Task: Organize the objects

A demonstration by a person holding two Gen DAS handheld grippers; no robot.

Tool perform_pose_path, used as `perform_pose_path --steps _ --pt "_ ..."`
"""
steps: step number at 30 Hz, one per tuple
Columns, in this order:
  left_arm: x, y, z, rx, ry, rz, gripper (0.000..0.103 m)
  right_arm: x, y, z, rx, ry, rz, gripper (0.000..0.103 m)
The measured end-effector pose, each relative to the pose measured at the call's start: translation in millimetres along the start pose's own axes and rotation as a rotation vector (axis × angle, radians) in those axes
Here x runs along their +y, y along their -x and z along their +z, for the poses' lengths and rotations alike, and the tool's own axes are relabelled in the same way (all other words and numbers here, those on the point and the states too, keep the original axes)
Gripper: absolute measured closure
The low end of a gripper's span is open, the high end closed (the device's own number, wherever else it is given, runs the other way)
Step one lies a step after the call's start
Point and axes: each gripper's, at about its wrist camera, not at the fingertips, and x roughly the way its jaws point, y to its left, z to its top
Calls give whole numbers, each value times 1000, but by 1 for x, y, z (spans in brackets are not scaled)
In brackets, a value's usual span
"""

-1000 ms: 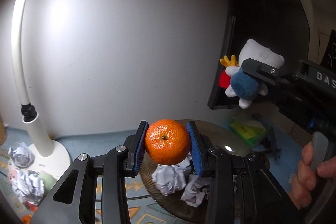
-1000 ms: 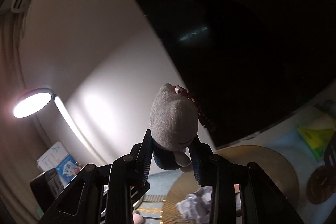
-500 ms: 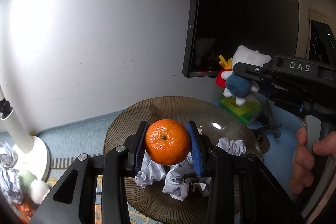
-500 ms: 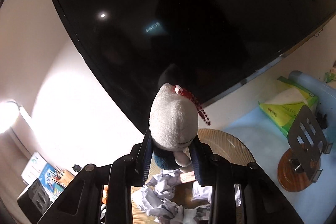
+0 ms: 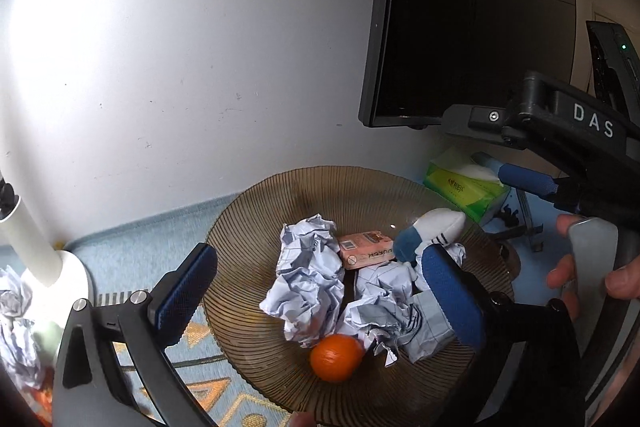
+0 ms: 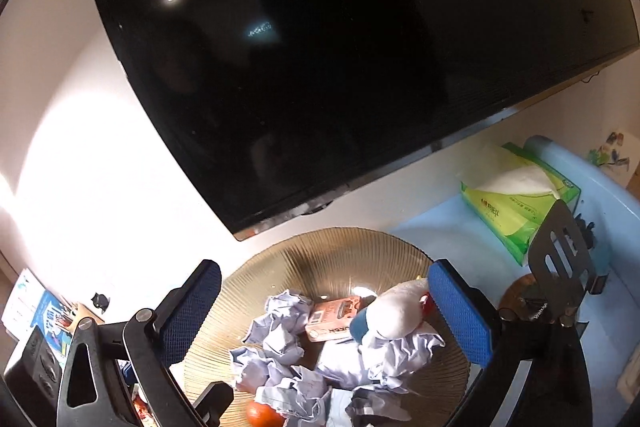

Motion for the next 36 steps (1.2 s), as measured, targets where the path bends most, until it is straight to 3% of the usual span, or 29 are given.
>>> perform_pose_path --steps 5,8,11,16,18,22,28,32,34,36 --pt "-4 -1 12 -7 -16 37 0 10 3 15 -11 32 20 0" --pt "1 14 17 -19 -11 67 0 26 3 27 -35 60 32 0" --pt "16 39 21 -20 -20 134 0 51 27 31 -75 115 75 0" --pt "65 84 5 48 -8 220 0 108 57 21 -139 241 182 0" --pt "91 102 -6 79 -25 293 0 136 55 7 -132 289 238 0" --pt "154 127 -38 142 52 419 0 188 10 -42 35 401 321 0" --pt "216 139 -107 215 211 430 0 221 -75 -131 302 400 309 0" --pt "225 128 -138 286 207 449 0 228 -116 -170 350 502 160 0" --pt "226 123 -147 284 213 425 0 226 -131 -183 359 536 131 0" --pt "230 112 -154 344 238 409 1 222 -139 -189 365 530 135 0"
